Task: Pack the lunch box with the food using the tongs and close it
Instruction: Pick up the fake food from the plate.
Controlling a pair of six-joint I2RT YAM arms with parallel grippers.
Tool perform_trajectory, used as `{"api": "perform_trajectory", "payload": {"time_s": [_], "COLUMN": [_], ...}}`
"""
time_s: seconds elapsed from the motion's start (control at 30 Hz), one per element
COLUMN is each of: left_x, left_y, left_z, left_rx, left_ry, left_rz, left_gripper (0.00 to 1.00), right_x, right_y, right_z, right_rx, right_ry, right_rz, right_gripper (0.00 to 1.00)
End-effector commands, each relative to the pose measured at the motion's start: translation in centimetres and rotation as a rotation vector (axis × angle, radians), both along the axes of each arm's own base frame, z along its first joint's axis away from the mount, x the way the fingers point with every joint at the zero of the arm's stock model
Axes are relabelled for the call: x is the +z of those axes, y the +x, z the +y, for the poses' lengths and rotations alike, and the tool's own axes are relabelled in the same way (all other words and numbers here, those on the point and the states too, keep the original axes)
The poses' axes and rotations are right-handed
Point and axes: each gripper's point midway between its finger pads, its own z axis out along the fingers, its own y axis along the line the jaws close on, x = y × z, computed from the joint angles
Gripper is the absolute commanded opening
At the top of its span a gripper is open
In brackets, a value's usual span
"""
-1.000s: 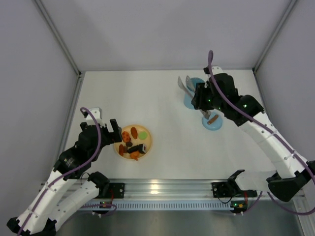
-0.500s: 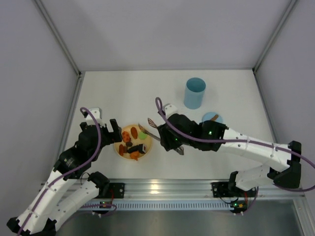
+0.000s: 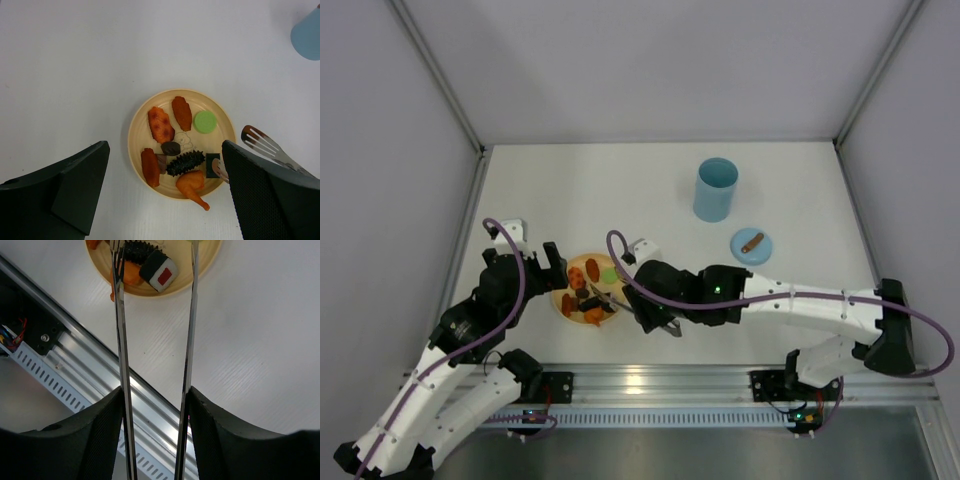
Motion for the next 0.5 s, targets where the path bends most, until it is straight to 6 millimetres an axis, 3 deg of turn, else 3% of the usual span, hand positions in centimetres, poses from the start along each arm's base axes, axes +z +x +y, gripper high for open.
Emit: {"api": "perform_trajectory", "payload": {"time_s": [0.0,0.47], "left_x": [0.6,0.6], "left_y": [0.3,0.3], "left_z": [0.0,-0.1], "left_rx": [0.014,0.011], "left_ry": [-0.015,-0.015], "left_rz": [-0.030,-0.030], "left_gripper": [0.99,0.99], "right_x": [-0.1,-2.5], "right_y": [-0.3,-0.9], "right_z": [2.0,2.7], "right_rx": [0.004,0.026], "right_ry": [0.049,0.011], "right_rz": [-0.013,0.021], "right_gripper": [0.52,0.54]}}
